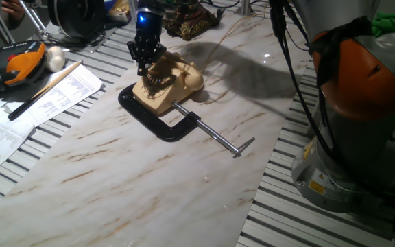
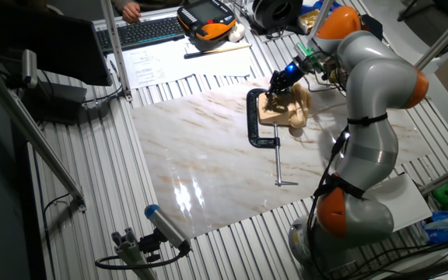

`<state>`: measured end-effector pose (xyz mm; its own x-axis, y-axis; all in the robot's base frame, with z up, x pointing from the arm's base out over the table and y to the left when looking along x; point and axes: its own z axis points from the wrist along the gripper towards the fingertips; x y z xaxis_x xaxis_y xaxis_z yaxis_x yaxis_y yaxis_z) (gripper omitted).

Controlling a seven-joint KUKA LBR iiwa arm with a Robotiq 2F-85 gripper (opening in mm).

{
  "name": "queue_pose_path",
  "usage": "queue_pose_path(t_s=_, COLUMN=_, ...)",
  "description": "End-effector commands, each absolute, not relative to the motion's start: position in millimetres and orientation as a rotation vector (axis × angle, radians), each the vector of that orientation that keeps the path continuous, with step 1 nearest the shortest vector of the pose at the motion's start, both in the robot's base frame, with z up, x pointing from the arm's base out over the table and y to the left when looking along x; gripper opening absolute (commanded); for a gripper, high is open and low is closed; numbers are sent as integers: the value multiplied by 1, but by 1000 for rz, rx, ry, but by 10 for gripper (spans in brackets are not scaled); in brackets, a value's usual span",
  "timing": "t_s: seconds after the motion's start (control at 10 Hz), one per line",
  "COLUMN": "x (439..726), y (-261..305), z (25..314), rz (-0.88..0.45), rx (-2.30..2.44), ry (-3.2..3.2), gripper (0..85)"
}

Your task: Dial a number on an old rotary phone

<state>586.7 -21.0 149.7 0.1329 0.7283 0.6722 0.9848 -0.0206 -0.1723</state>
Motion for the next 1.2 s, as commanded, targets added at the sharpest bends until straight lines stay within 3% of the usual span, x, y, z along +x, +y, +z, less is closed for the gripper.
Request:
queue_pose_path(t_s=0.0, x=585, y=-21, z=151, rz=-547, rx=-1806, ry=-1640, gripper=0)
queue_pose_path(t_s=1.1, x=575, y=-16, z=150, rz=-644, rx=-1769, ry=-1579, gripper=0)
